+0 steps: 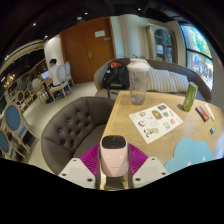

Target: Arrange mouse

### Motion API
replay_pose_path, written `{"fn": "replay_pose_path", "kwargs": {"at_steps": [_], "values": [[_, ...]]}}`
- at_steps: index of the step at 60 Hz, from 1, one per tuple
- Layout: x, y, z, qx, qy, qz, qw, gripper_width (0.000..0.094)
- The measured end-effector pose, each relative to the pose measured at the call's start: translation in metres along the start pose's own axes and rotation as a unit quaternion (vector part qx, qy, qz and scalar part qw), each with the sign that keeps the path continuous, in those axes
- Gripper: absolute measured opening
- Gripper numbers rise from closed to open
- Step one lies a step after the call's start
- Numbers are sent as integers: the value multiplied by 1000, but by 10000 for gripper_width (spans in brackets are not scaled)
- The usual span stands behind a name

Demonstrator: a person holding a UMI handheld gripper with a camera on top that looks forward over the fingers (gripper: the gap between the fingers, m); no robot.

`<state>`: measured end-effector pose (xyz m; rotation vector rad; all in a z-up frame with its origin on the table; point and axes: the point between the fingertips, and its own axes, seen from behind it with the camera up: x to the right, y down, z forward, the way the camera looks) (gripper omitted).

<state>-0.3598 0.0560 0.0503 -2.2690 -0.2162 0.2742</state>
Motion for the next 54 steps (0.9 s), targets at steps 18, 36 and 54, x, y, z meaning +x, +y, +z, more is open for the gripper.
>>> {"fn": "replay_pose_path", "kwargs": {"at_steps": [18,36,54], "values": [[209,-67,-105,103,95,-6,990,364],[303,64,-75,6,128,24,991,377],[310,86,-63,-31,145,47,988,572]]}}
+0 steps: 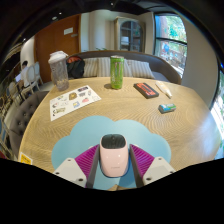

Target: Arrange mouse

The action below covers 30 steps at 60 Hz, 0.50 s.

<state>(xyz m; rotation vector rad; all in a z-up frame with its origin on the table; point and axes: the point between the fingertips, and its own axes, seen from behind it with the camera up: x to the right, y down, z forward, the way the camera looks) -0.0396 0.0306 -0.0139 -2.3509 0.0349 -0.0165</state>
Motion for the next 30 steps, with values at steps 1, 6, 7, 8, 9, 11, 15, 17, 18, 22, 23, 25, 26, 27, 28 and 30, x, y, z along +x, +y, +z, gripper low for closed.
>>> {"fn": "replay_pose_path", "kwargs": {"at_steps": [1,6,7,8,9,11,15,17,18,22,23,25,26,27,28,30], "values": [[2,2,-2,-9,6,4,1000,606],[4,1,-16,-30,25,16,999,727],[4,-1,-19,-30,29,16,999,746],[4,-1,-22,-32,35,15,999,769],[4,-1,-26,-33,41,14,999,797],[6,0,-34,-37,57,11,998,849],[5,-1,-54,-42,83,8,996,848],[1,0,-64,-43,92,9,995,846],[-2,1,-69,-43,96,10,994,846],[-15,4,-90,-45,112,19,992,847],[-19,6,-95,-45,116,22,992,847],[-27,9,-104,-45,124,30,991,846],[-30,9,-108,-47,128,35,990,845],[-35,12,-113,-47,131,39,989,844],[-39,14,-118,-47,134,43,989,845],[-50,18,-125,-47,137,53,988,845]]}}
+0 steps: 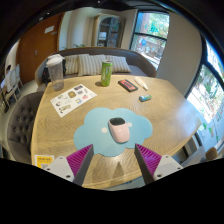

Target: Arrange mouse

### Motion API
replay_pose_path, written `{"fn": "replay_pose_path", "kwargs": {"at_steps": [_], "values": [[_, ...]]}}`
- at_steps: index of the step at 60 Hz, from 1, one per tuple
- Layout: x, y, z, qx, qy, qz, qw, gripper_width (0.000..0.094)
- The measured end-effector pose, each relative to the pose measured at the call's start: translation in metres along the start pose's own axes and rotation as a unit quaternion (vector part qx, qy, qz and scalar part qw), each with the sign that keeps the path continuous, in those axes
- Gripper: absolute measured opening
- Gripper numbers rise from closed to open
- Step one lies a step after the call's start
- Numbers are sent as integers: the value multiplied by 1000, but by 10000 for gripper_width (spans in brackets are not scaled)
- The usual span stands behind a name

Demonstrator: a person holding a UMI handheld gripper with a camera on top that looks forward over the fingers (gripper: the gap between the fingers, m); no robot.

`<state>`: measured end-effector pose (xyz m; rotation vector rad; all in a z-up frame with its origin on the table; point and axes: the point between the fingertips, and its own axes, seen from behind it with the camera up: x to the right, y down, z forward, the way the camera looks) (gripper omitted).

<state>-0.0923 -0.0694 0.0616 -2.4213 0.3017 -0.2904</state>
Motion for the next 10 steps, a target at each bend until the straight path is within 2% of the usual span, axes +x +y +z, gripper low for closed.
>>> {"fn": "replay_pose_path", "kwargs": {"at_steps": [10], "values": [[-23,22,-39,0,23,47,999,845]]}}
